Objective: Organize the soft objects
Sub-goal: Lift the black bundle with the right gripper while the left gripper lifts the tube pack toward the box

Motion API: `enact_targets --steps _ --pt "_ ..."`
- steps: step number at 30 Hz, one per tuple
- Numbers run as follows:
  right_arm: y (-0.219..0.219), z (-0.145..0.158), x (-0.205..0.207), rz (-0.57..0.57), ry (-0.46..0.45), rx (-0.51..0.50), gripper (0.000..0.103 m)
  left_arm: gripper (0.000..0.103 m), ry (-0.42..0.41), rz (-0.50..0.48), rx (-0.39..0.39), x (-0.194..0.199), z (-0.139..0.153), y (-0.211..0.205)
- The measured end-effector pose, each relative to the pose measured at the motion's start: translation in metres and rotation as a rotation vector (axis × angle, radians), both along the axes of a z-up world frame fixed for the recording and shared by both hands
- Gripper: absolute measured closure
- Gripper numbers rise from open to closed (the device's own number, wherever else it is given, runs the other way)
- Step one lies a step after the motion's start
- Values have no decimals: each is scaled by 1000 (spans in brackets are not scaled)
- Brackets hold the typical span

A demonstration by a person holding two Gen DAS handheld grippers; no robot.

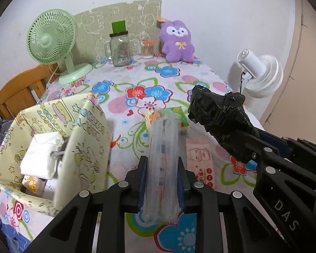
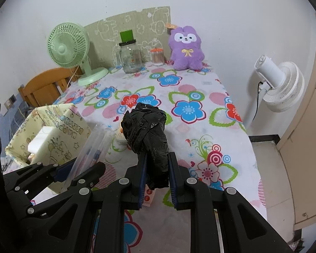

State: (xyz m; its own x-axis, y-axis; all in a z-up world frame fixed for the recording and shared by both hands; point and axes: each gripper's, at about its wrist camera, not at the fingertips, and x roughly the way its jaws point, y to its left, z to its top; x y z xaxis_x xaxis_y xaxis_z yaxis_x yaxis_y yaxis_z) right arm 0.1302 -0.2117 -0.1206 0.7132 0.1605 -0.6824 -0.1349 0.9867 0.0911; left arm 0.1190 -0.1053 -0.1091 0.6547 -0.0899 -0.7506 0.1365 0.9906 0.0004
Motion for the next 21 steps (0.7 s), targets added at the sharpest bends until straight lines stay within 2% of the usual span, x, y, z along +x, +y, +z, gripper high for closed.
enact_targets --steps 21 --pt "12 59 -37 -10 -134 -22 81 79 -128 -20 -18 -30 58 10"
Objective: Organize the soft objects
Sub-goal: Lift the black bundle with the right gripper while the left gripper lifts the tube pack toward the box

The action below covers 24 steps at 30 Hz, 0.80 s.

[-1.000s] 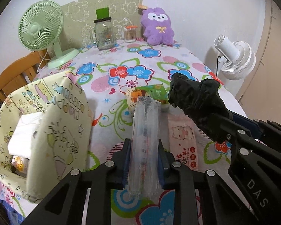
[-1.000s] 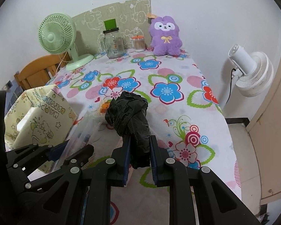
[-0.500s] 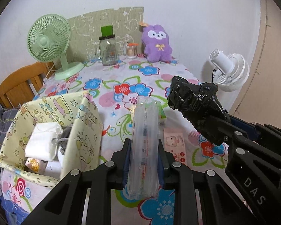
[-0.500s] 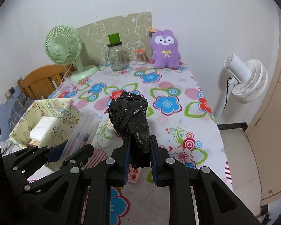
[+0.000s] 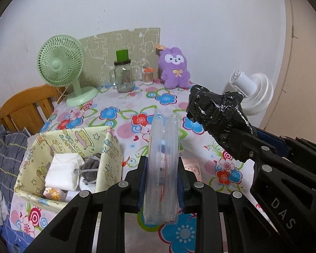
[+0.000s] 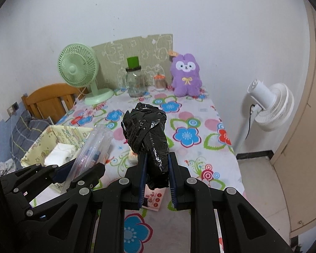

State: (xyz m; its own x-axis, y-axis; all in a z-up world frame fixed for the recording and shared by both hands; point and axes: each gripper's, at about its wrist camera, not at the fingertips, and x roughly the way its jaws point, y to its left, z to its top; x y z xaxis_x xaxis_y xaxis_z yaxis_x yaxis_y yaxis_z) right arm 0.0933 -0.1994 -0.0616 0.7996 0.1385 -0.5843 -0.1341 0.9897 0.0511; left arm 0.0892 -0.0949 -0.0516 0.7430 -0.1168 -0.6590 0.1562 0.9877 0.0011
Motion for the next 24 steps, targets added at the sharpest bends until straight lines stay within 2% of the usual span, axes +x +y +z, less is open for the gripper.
enact_targets --steps 11,24 --pt "15 21 -13 22 -46 3 81 79 -49 -9 22 -8 18 11" --pt "48 29 -14 73 -66 -10 81 79 -84 8 38 -15 26 30"
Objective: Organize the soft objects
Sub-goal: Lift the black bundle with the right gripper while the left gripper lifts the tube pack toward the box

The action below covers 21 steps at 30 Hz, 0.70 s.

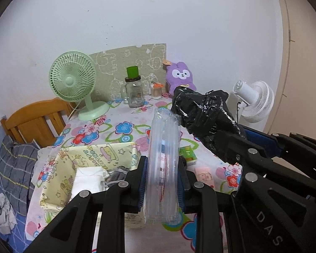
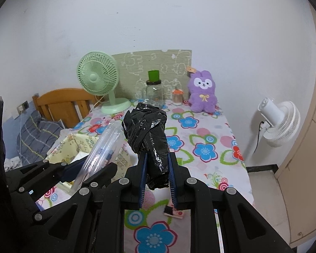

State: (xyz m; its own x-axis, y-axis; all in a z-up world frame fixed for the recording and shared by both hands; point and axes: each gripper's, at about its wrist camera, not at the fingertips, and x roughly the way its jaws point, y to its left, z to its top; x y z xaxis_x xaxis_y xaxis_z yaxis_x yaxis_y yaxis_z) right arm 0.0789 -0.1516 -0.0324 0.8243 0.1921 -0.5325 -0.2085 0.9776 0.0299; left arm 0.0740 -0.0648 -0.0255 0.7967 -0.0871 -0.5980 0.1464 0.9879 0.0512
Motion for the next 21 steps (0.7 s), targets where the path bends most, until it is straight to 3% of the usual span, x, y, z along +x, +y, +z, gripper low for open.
enact_targets --steps 21 --pt "69 -4 28 97 4 -14 81 79 2 77 7 18 -2 66"
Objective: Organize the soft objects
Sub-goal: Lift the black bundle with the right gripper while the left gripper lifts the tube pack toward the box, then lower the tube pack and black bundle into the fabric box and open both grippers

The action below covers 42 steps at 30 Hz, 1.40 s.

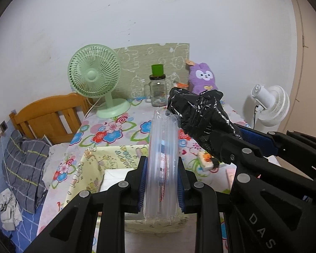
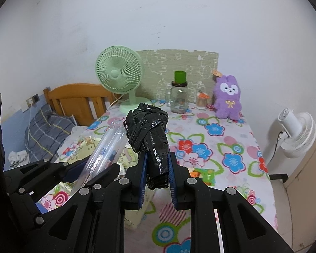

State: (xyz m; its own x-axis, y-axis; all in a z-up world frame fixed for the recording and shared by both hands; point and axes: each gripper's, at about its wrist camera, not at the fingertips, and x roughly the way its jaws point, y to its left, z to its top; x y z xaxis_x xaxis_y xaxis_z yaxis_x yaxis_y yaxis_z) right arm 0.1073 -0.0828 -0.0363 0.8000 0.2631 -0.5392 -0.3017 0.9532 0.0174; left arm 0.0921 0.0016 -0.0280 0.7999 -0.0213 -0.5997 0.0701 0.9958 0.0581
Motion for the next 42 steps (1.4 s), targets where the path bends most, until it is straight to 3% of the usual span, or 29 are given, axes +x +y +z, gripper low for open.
enact_targets --steps 18,30,35,38,42 --pt "51 -15 29 86 50 -6 81 79 55 38 -16 25 -22 46" --pt "72 -40 49 149 131 -28 81 78 128 66 -27 38 -52 67" --pt "81 -53 53 181 176 -27 81 64 134 70 -15 35 -58 71" --pt "86 -60 55 194 198 -43 81 44 148 77 -14 37 -61 75" --pt "90 -67 57 203 221 -49 81 30 167 88 -12 39 -66 79"
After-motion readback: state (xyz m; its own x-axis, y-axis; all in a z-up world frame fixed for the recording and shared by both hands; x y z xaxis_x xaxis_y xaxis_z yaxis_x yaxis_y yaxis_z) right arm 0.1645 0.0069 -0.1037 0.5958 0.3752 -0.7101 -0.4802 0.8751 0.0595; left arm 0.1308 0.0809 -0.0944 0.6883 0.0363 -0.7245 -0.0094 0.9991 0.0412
